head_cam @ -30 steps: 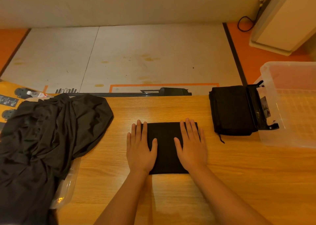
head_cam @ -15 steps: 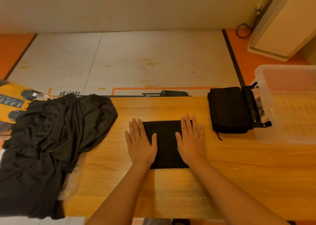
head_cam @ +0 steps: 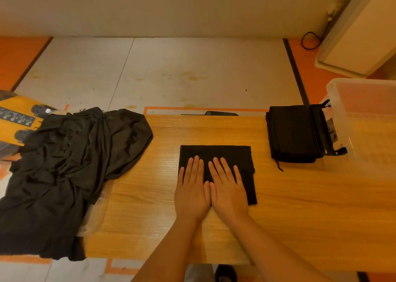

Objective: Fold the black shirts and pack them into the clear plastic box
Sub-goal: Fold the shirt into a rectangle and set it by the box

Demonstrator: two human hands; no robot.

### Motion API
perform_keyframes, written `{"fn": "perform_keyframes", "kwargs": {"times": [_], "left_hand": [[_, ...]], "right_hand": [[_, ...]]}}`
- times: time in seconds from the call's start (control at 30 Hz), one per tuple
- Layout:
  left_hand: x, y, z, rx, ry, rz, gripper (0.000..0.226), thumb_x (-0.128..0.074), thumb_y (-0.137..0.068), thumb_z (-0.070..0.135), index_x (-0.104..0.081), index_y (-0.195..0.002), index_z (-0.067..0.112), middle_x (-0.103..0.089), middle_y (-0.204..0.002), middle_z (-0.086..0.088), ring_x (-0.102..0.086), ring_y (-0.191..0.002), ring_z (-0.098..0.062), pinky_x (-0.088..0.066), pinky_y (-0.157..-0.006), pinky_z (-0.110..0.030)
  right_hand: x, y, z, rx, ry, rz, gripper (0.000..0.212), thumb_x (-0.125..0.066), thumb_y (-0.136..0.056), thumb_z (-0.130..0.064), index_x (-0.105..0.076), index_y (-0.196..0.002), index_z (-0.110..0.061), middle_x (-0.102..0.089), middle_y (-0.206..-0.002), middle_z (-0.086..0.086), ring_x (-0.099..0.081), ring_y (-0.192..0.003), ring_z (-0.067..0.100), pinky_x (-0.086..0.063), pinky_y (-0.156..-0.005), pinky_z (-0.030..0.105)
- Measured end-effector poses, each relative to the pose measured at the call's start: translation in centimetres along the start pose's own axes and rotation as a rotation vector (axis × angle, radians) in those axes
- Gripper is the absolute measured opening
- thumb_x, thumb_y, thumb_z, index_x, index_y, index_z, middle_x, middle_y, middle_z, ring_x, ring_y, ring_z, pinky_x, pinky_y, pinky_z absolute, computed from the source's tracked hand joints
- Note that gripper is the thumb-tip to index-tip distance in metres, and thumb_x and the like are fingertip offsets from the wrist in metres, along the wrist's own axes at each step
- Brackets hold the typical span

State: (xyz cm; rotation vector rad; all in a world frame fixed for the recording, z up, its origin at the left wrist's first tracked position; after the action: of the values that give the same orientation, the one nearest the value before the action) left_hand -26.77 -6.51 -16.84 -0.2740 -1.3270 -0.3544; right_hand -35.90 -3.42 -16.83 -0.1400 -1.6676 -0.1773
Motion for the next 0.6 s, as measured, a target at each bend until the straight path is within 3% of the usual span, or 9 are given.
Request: {"fn": "perform_keyframes", "kwargs": {"times": [0.27,0.43,0.6], "left_hand": [[0.1,0.8,-2.0,-0.078,-0.035,-0.053,0.059,-0.024,-0.100,0.043,-0.020,-0.154,0.019,-0.014,-0.161,-0.001,-0.005,-0.150,-0.016,-0.009,-0.118,-0.038],[0.5,1.5,-4.6,-0.083,-0.065,-0.063,0.058,-0.010,-0.102,0.048,-0.011,-0.154,0.025,-0.006,-0.163,0.001,0.005,-0.150,-0.014,0.001,-0.119,-0.034],[0.5,0.5,-5.0,-0.173,-0.095,-0.102,0.060,-0.004,-0.102,0.053,-0.008,-0.154,0.025,-0.010,-0.162,-0.001,0.007,-0.149,-0.015,0.005,-0.118,-0.032]], "right_hand": [[0.4,1.0,2.9,0.034,-0.015,-0.018,0.057,-0.024,-0.097,-0.046,-0.030,-0.149,-0.023,-0.026,-0.157,0.001,-0.019,-0.146,0.017,-0.013,-0.115,0.042],[0.2,2.3,7.6,-0.085,0.017,-0.040,0.059,-0.021,-0.096,-0.048,-0.023,-0.150,-0.025,-0.021,-0.158,0.002,-0.009,-0.147,0.018,-0.002,-0.117,0.039],[0.7,2.8,8.0,-0.111,0.005,-0.089,0.061,-0.006,-0.100,-0.050,-0.031,-0.147,-0.020,-0.029,-0.154,0.004,-0.017,-0.145,0.019,-0.001,-0.116,0.039]]}}
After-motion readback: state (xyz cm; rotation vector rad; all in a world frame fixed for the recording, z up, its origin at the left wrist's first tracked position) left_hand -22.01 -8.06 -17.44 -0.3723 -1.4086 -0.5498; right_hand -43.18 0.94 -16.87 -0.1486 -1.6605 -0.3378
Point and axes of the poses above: each hand's wrist, its own y-axis away from the middle knuckle, its own x-axis out of the back of the hand, z = x × y, the point moved 8 cm from there along -y, towards the middle knuckle
